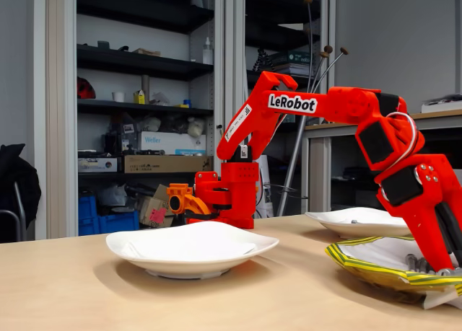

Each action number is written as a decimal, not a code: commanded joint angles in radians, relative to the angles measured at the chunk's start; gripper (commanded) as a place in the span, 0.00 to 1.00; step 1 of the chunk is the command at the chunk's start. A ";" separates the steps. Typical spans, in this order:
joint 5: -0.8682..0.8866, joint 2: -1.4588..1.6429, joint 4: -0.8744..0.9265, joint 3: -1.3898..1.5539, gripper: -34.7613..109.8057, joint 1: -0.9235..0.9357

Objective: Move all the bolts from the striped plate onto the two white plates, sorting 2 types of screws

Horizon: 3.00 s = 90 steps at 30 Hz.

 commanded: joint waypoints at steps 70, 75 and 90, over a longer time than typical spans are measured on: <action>-0.755 0.555 -0.163 0.499 0.32 -0.078; -0.847 0.453 -0.183 0.428 0.33 -0.035; -0.769 0.307 0.035 0.238 0.32 0.038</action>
